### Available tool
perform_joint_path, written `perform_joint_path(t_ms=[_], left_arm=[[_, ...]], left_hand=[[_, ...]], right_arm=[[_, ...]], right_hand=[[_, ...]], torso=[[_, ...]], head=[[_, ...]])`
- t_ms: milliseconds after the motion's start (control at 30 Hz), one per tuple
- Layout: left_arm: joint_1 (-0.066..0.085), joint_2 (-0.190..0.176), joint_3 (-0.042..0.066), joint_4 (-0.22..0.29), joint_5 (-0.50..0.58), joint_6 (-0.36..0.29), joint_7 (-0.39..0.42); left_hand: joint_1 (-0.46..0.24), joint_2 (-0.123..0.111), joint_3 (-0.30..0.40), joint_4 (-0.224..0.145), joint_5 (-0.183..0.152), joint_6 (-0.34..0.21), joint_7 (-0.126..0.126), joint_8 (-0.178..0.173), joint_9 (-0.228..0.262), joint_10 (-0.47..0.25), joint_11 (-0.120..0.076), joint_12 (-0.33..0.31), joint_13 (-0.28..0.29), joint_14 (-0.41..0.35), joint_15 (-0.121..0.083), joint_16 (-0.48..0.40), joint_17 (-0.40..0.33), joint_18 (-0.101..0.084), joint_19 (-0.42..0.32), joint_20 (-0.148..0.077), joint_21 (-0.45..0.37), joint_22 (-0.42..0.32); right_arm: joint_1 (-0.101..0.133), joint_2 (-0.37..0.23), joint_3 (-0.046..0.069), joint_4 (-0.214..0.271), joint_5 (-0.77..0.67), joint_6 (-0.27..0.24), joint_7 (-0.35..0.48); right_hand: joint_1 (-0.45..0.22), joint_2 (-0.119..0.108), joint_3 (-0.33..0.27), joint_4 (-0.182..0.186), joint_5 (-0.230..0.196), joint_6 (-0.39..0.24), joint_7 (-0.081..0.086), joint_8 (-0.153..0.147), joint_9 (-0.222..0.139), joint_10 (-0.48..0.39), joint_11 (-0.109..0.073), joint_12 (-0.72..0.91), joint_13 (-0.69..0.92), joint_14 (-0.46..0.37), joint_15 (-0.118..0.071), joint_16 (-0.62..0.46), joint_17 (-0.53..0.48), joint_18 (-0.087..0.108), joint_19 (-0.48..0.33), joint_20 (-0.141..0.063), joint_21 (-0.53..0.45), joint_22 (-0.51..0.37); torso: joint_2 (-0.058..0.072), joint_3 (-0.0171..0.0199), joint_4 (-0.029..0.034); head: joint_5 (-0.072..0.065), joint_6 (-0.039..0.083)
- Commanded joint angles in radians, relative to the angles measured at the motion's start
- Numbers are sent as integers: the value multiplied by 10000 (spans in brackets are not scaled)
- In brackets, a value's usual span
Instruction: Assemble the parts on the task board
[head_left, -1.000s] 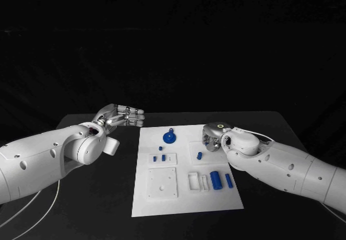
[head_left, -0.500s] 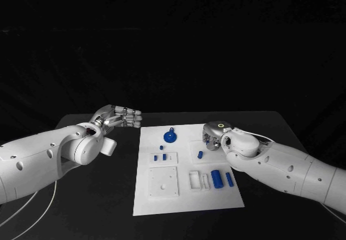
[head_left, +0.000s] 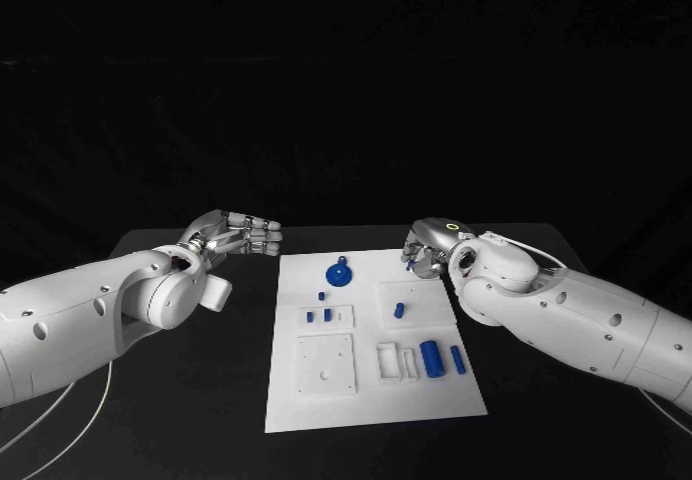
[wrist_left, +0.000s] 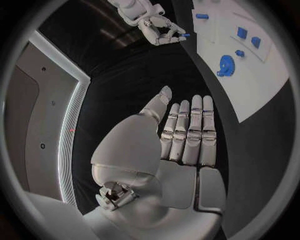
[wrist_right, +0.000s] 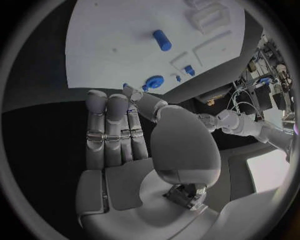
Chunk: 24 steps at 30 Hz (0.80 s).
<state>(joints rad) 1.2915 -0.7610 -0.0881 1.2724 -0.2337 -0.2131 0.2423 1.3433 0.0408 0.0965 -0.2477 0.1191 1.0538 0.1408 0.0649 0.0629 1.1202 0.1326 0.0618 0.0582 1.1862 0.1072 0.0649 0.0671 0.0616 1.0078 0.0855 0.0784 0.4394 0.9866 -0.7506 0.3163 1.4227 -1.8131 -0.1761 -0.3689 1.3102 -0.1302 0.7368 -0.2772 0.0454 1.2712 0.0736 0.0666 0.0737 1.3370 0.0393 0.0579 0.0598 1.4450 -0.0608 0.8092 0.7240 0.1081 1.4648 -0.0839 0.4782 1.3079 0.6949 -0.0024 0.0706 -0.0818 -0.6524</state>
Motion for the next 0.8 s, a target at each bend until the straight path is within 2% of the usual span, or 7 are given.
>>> perform_joint_path(t_ms=[33, 233, 300, 400, 500, 600, 800], left_arm=[[10, 47, 8, -50, 17, 37, 74], [8, 153, 4, -199, 48, 15, 103], [7, 198, 1, -235, 53, 17, 106], [5, 279, -2, -277, 57, 23, 112], [5, 344, -6, -302, 59, 32, 110], [3, 399, -12, -305, 60, 38, 106], [2, 460, -18, -271, 61, 27, 96]], left_hand=[[22, 32, -59, -23, -27, -82, 13, -20, -8, -61, -26, -15, -6, -67, 32, -29, 0, -3, 21, 60, -42, -9], [29, 42, -80, 5, -23, -88, 16, -19, -7, -67, -23, -14, -6, -69, 34, -29, 1, 1, 31, 63, -44, -53], [29, 42, -80, 5, -23, -88, 16, -19, -7, -67, -23, -14, -6, -69, 34, -29, 1, 1, 31, 63, -44, -53], [29, 42, -80, 5, -23, -88, 16, -19, -7, -67, -23, -14, -6, -69, 34, -29, 1, 1, 31, 63, -44, -53], [29, 42, -80, 5, -23, -88, 16, -19, -7, -67, -23, -14, -6, -69, 34, -29, 1, 1, 31, 63, -44, -53], [29, 42, -80, 5, -23, -88, 16, -19, -7, -67, -23, -14, -6, -69, 34, -29, 1, 1, 31, 63, -44, -53], [49, 66, -94, 27, -23, -95, 15, -18, -7, -71, -24, -12, -6, -72, 35, -30, 1, 2, 45, 64, -41, -118]], right_arm=[[-15, -55, 62, 296, 909, -345, 180], [-212, -55, 130, 1028, 1404, -1074, 775], [-301, -36, 109, 1217, 1401, -1167, 856], [-428, 13, 5, 1496, 1221, -1261, 941], [-516, 86, -127, 1653, 995, -1260, 972], [-588, 176, -382, 1772, 720, -1249, 997], [-706, 376, -879, 1876, 62, -1192, 998]], right_hand=[[1, 75, -45, -4, 28, 104, 0, -22, -12, 422, -130, 43, 30, 23, -67, -69, 17, 143, 240, -86, 61, 441], [-4, 64, -43, 5, 33, 128, -6, -22, -11, 434, -134, 42, 31, 34, -71, -55, 38, 154, 265, -91, 184, 465], [-5, 60, -42, 6, 39, 135, -7, -23, -10, 442, -136, 43, 32, 39, -71, -47, 45, 157, 271, -87, 239, 476], [-8, 57, -38, 8, 44, 141, -7, -24, -9, 443, -133, 41, 32, 35, -78, -45, 47, 160, 275, -86, 275, 484], [-11, 49, -38, 9, 45, 144, -9, -25, -7, 450, -137, 43, 33, 33, -77, -43, 49, 164, 274, -86, 285, 486], [-11, 49, -38, 9, 45, 144, -9, -25, -7, 450, -137, 43, 33, 33, -77, -43, 49, 164, 274, -86, 285, 486], [-12, 35, -22, 10, 44, 159, -14, -25, -5, 459, -139, 41, 33, 31, -72, -36, 51, 173, 262, -75, 298, 486]], torso=[[-33, -32, -47], [-93, -91, -103], [-118, -128, -113], [-136, -154, -120], [-159, -179, -132], [-173, -203, -146], [-175, -204, -147]], head=[[65, 40], [293, 78], [353, 76], [496, 52], [607, 22], [757, -8], [941, -107]])
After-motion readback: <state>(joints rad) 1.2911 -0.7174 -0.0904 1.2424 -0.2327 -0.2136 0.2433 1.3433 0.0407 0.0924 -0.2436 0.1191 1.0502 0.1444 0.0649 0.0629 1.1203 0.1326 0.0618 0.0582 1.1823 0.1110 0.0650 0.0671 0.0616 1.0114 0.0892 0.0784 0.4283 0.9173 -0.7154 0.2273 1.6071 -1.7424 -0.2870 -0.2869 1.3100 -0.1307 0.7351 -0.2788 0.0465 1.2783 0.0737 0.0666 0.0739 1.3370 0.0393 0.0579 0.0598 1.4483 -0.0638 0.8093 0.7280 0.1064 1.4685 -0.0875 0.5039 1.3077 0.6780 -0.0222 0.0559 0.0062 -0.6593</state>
